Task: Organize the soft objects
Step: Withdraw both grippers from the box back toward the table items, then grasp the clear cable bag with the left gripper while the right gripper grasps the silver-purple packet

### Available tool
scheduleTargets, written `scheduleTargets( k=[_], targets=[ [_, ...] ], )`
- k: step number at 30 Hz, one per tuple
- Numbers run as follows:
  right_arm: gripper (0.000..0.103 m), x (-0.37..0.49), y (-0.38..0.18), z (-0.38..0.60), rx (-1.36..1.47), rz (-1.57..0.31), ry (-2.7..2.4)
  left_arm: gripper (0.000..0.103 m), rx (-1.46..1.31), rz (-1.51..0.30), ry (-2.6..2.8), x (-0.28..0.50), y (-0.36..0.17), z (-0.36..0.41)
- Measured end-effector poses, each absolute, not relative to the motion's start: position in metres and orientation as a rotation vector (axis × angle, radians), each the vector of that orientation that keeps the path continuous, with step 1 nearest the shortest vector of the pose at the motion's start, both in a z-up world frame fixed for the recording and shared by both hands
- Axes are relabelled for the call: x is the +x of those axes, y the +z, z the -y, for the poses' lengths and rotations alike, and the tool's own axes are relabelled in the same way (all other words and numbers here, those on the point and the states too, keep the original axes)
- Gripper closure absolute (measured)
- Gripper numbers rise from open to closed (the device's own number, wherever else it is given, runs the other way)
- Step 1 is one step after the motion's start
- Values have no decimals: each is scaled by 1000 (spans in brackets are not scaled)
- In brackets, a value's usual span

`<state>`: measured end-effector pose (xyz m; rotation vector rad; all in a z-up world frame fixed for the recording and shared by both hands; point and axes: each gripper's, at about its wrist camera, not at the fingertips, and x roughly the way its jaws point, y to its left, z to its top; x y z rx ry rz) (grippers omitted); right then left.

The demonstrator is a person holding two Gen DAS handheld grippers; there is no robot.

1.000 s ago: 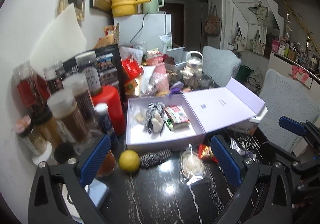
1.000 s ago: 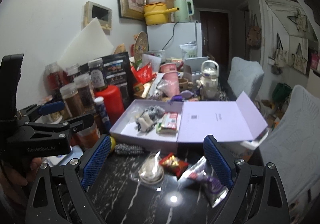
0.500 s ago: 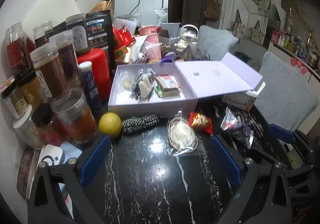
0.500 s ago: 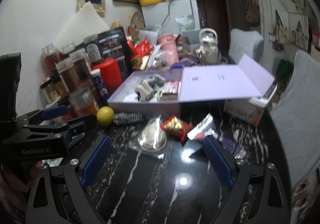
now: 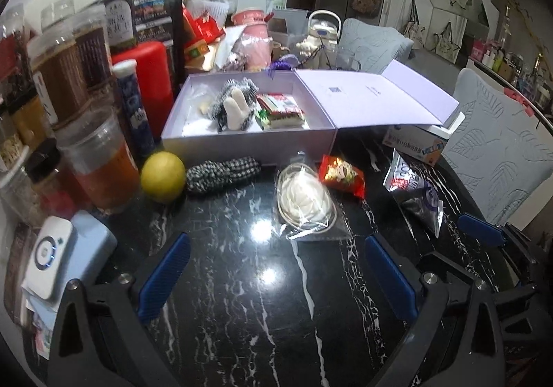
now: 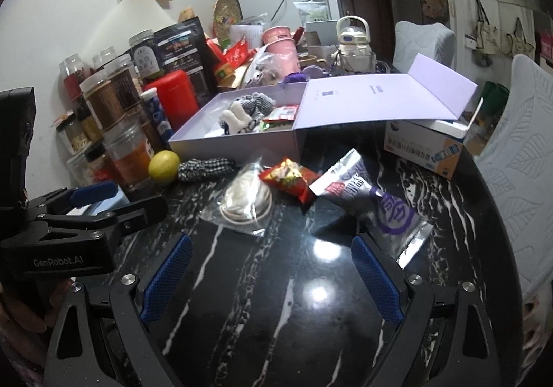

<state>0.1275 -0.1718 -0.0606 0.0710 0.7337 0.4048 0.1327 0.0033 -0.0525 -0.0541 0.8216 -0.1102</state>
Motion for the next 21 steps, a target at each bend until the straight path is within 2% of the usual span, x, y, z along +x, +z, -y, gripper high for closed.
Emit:
scheduleTargets(
  k=[21],
  targets=[
    [9, 198, -92, 235, -15, -801, 259, 1, -62, -928, -125, 198, -87, 29]
  ],
)
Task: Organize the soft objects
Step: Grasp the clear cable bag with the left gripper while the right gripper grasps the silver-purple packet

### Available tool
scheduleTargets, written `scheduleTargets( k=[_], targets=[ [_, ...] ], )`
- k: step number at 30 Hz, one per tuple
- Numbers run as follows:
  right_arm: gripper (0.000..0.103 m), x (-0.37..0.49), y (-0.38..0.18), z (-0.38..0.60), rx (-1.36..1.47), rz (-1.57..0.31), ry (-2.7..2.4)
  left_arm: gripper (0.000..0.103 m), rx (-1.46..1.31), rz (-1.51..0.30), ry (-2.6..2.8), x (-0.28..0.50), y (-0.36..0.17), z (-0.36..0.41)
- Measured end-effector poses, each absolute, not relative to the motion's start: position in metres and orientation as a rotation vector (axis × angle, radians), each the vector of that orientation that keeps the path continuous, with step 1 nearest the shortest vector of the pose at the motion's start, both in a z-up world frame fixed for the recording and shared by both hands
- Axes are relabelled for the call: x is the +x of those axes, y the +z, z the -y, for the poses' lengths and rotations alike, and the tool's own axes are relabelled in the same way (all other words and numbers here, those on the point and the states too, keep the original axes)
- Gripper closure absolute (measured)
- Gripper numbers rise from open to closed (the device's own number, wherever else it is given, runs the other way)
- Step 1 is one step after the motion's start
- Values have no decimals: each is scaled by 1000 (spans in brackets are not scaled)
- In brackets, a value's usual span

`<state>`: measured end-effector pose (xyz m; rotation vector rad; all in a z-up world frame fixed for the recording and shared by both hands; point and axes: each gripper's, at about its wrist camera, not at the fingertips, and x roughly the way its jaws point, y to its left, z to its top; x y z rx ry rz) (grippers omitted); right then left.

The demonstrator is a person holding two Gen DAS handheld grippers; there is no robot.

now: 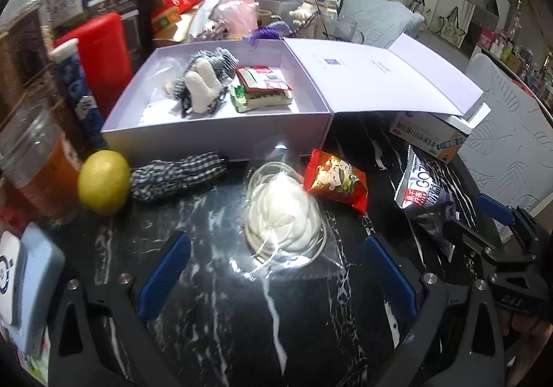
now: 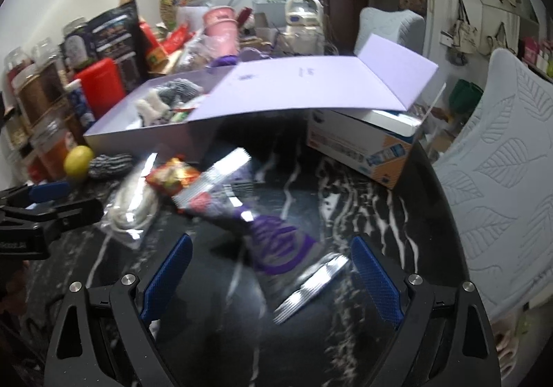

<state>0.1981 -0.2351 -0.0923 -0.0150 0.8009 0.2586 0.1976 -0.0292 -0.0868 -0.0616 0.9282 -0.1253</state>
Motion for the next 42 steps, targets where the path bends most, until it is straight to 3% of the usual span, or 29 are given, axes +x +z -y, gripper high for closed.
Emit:
scheduleTargets(
  k=[16, 24, 25, 26, 27, 28, 30, 35, 42],
  targets=[
    [10, 238, -112, 231, -20, -893, 353, 1, -35, -1047, -129, 241, -123, 34],
    [32, 243, -121, 229, 9, -946, 355, 1, -10, -1039, -150, 244, -133, 35],
    [39, 242, -121, 229, 9, -949, 357, 2, -2, -1035, -148, 244, -134, 35],
    [47, 241, -120, 228, 7, -948, 355, 10, 6, -1029, -146, 244, -134, 36],
    [50, 241, -120, 227, 6, -952, 349, 28, 22, -1018, -148, 243, -132, 39],
    [60, 241, -120, 227, 8, -955, 342, 30, 51, -1010, -144, 241, -131, 42],
    [62, 238, -120, 227, 24, -961, 343, 38, 44, -1008, -169, 238, -129, 43],
    [69, 225, -118, 225, 44, -960, 351, 43, 19, -1000, -178, 223, -127, 39],
    [70, 199, -113, 222, 45, -949, 351, 43, 18, -994, -189, 181, -119, 29]
  ],
)
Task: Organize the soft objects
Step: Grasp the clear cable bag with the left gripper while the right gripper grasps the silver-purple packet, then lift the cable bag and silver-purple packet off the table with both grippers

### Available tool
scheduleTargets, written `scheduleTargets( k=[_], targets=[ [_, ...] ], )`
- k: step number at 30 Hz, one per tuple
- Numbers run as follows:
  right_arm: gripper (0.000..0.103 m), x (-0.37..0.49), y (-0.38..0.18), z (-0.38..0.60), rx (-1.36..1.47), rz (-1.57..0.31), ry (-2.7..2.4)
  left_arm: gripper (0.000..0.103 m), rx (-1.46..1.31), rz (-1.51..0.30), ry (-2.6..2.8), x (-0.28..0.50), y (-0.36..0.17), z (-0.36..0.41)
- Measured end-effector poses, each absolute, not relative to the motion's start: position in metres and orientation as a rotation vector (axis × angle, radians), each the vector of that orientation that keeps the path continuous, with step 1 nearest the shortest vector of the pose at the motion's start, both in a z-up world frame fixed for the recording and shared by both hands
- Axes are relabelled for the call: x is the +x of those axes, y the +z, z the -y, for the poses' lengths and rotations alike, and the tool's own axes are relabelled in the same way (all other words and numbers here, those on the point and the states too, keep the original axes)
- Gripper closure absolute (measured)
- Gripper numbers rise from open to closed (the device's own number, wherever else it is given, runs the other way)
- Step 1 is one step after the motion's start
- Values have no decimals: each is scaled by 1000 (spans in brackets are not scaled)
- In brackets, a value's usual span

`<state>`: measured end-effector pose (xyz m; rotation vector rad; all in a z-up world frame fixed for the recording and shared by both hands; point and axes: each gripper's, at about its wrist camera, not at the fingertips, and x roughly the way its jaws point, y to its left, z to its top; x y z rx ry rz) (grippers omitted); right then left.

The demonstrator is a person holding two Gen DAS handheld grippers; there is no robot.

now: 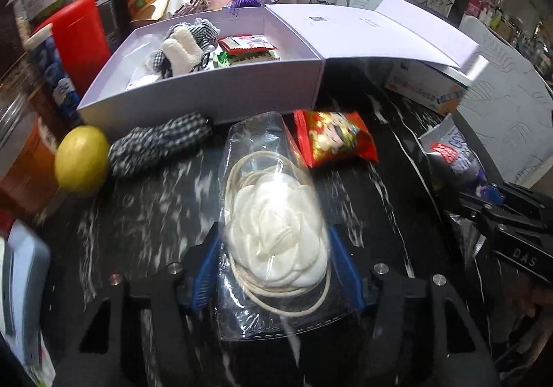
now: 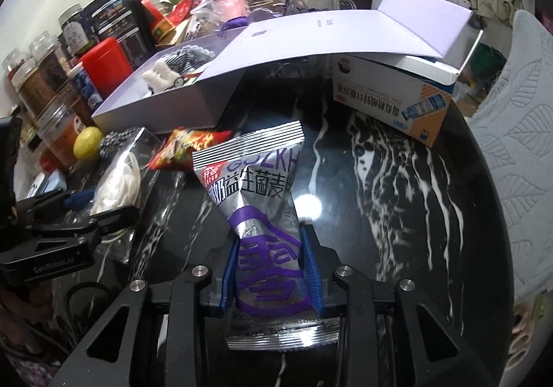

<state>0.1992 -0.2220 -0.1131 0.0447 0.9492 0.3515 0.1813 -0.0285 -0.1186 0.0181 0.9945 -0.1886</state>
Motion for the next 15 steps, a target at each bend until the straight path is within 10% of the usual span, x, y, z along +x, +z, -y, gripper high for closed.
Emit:
scheduleTargets(
  k=[15],
  targets=[
    [70, 134, -114, 200, 10, -978, 427, 43, -28, -1031, -177, 125, -110, 1]
  ],
)
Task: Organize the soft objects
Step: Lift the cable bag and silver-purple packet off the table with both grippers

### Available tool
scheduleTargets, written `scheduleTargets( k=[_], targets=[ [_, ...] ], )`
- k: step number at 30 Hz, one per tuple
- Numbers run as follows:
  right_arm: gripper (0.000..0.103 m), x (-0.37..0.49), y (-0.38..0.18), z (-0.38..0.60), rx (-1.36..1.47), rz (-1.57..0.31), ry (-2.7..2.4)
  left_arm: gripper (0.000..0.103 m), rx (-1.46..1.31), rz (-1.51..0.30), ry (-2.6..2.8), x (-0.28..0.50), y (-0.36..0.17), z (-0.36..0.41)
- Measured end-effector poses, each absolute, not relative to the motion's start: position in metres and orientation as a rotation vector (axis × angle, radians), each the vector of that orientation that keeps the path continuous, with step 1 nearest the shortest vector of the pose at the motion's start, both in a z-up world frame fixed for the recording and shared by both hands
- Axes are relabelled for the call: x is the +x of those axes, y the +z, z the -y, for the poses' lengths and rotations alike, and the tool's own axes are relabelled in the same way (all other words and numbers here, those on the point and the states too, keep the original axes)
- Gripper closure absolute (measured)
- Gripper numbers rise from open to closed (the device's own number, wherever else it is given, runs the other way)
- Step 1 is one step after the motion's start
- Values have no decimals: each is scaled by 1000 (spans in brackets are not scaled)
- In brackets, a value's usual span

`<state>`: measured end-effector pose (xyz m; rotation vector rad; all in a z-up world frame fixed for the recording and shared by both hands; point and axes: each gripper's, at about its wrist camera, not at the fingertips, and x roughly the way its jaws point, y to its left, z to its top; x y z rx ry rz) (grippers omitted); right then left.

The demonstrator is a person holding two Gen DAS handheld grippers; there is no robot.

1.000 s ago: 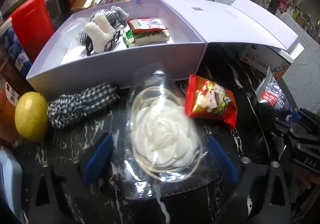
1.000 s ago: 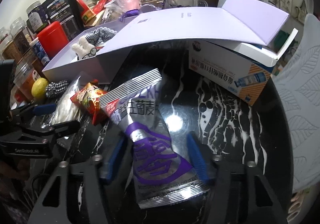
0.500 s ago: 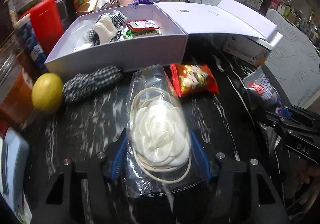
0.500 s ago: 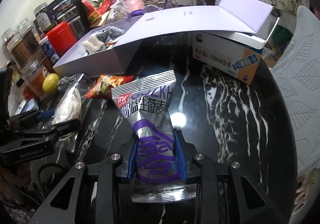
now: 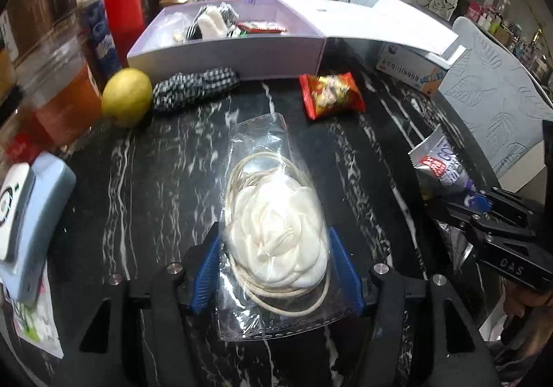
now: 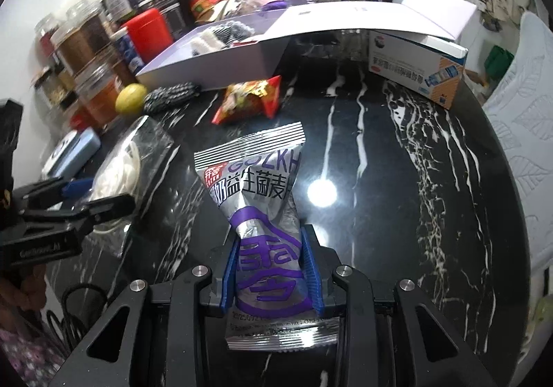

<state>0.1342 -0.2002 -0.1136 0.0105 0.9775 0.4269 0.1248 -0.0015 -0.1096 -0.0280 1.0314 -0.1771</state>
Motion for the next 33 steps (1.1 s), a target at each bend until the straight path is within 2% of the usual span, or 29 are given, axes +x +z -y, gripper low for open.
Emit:
scheduleTargets(
  k=[8, 10, 12, 15, 19, 20, 22, 23, 27, 33],
  targets=[
    [70, 130, -117, 193, 5, -992, 427, 40, -43, -1036, -157, 126, -115, -2],
    [68, 131, -117, 195, 6, -989, 417, 37, -44, -1031, -144, 127, -115, -3],
    [67, 133, -117, 196, 8, -989, 404, 25, -10, -1037, -128, 131, -118, 2],
    [67, 134, -117, 195, 0, -992, 405, 21, 40, -1031, -105, 133, -121, 10],
    [56, 137, -117, 194, 1, -996, 390, 21, 20, -1015, -102, 134, -122, 6],
    [56, 138, -118, 193, 5, -999, 390, 21, 14, -1011, -102, 134, -122, 4],
    [56, 139, -120, 193, 9, -1004, 390, 25, 19, -1006, -99, 134, -122, 2],
    [54, 140, -120, 193, 9, -1002, 389, 32, 36, -1002, -101, 134, -121, 3],
    [49, 142, -121, 193, 5, -999, 382, 43, -11, -999, -112, 136, -118, -5],
    [49, 143, -121, 191, -22, -990, 367, 45, -59, -996, -126, 136, -116, -13]
  ],
)
